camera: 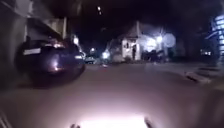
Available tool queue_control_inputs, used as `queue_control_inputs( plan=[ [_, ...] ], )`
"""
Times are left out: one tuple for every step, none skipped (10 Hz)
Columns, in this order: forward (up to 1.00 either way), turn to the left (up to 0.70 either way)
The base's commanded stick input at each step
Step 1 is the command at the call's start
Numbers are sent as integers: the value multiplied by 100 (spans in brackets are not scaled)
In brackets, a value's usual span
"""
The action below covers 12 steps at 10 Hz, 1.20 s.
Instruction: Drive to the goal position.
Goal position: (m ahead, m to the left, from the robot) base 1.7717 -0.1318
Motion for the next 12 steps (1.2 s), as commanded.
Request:
queue_control_inputs(
  plan=[
    [100,0],
    [100,0],
    [100,0],
    [100,0],
    [100,0],
    [100,0],
    [100,0],
    [100,0],
    [100,0],
    [100,0],
    [100,0],
    [100,0]
  ],
)
